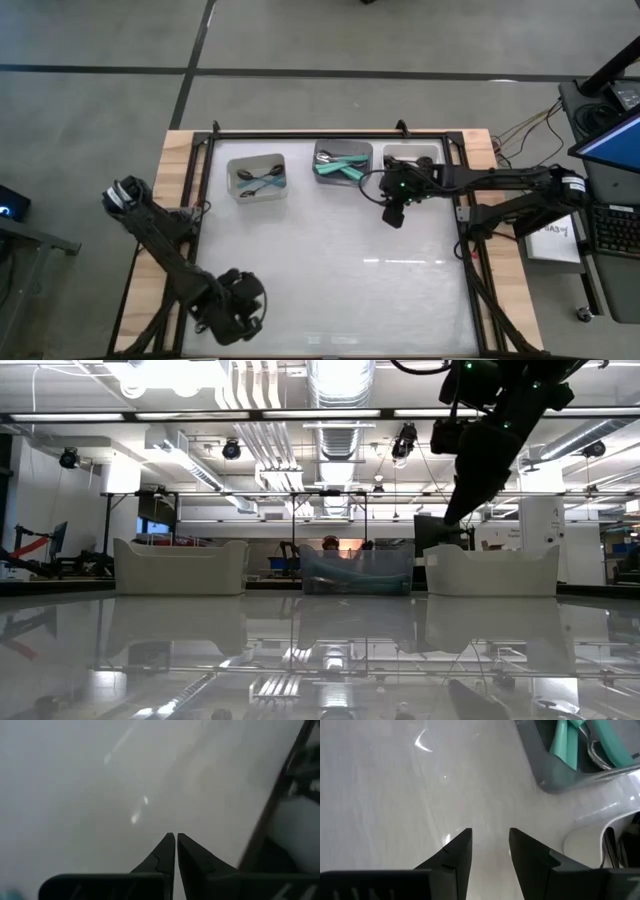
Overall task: Sort silverware by color (type)
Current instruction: Put the blue spoon into the gray bin
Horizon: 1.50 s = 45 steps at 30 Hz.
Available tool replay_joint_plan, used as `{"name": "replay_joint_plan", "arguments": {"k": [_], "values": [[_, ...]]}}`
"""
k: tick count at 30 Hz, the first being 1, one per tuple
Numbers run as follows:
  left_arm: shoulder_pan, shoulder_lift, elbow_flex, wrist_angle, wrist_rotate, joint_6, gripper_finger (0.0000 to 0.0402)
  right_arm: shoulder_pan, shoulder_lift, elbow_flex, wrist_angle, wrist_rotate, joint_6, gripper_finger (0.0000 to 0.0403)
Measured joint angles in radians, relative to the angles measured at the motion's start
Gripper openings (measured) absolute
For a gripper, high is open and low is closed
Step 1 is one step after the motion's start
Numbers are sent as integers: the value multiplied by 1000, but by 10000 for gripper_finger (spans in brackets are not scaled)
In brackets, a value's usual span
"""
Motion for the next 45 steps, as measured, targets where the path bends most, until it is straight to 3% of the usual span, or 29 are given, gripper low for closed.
{"name": "replay_joint_plan", "arguments": {"k": [11,16,23,31,40,45], "values": [[-74,51,-3,-171,333,-260,65,0,70,0,23,-1,-6,121],[-74,73,-3,-246,339,-281,93,4,94,0,33,-2,16,121],[-112,92,-10,-377,376,-446,114,28,111,0,40,-4,23,121],[-140,92,-62,-337,421,-517,116,32,113,0,41,-4,23,121],[-143,82,-187,-114,447,-529,116,32,113,0,45,0,21,121],[-141,75,-227,-97,465,-560,102,32,113,0,49,0,20,121]]}}
